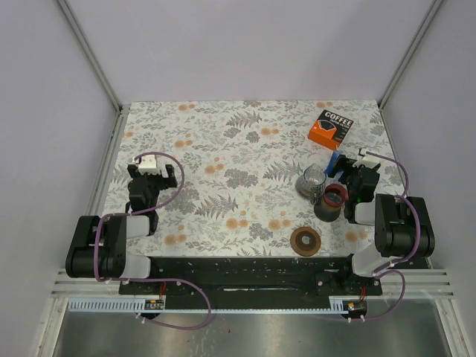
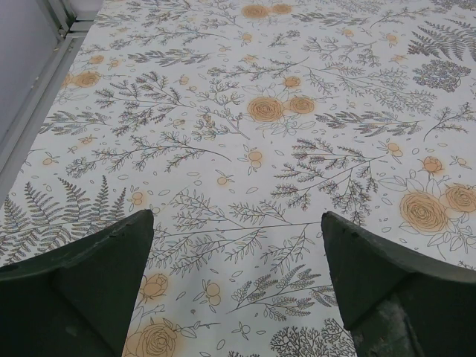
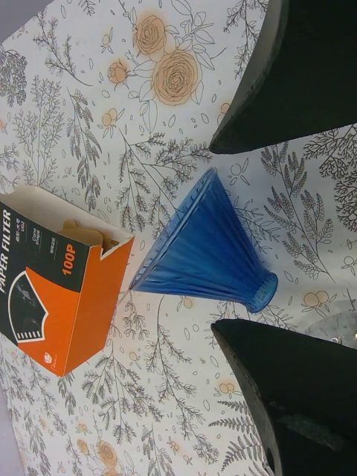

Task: Place the coffee filter in the dripper

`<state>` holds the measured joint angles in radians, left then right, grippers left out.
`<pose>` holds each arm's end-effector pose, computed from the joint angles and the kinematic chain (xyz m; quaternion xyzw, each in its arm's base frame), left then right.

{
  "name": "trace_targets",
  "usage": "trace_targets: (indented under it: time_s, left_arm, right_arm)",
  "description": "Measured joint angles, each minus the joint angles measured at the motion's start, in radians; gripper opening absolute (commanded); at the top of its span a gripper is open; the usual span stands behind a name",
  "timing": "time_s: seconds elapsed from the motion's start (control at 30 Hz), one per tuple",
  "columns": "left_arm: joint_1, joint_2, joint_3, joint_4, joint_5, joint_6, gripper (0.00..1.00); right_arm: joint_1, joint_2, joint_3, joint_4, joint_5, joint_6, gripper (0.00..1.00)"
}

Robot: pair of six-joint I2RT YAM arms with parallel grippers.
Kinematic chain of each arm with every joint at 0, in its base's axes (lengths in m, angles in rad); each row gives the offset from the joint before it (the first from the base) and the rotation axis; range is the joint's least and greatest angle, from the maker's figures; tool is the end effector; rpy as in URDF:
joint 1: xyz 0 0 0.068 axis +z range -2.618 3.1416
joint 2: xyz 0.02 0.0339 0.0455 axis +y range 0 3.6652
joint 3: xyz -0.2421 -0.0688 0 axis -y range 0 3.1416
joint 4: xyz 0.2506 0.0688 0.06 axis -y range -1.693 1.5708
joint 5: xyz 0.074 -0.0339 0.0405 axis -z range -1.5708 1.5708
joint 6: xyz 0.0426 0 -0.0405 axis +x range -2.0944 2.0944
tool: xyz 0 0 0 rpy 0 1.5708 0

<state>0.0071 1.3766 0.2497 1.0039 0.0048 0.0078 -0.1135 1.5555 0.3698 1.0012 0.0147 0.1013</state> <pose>0.2508 0.0016 0.1362 0.0019 0.7492 0.0031 0.6623 0.2788 -0.0324 0.1245 0.0871 0.7643 -0.0096 0.6389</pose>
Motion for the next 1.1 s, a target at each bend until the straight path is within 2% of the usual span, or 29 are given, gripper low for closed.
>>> trace_targets:
  time_s: [0.4, 0.57, 0.7, 0.77, 0.87, 0.93, 1.03, 1.1]
  left_arm:
    - [0.000, 0.000, 0.000, 0.000, 0.000, 0.000, 0.99]
    - [0.000, 0.000, 0.000, 0.000, 0.000, 0.000, 0.95]
    - [0.000, -0.001, 0.001, -0.006, -0.001, 0.000, 0.96]
    - [0.000, -0.014, 0.022, -0.072, -0.002, -0.001, 0.96]
    - [0.000, -0.057, 0.129, -0.270, 0.002, 0.001, 0.92]
    - [0.000, -0.075, 0.222, -0.380, 0.014, 0.007, 0.91]
    - [0.000, -0.092, 0.358, -0.550, 0.042, 0.021, 0.91]
    - [0.000, -0.103, 0.445, -0.673, 0.069, 0.032, 0.90]
  right_arm:
    - [0.000, -0.005, -0.001, -0.003, -0.001, 0.000, 0.99]
    - [0.000, -0.119, -0.005, -0.084, 0.023, 0.003, 0.99]
    - [0.000, -0.280, 0.042, -0.278, 0.048, 0.023, 0.99]
    - [0.000, -0.338, 0.125, -0.430, 0.046, 0.037, 0.99]
    - [0.000, -0.380, 0.282, -0.647, 0.044, 0.068, 0.89]
    - [0.000, -0.383, 0.393, -0.795, 0.032, 0.094, 0.86]
    - [0.004, -0.362, 0.537, -0.989, -0.001, 0.124, 0.81]
    - [0.017, -0.320, 0.634, -1.133, -0.012, 0.132, 0.74]
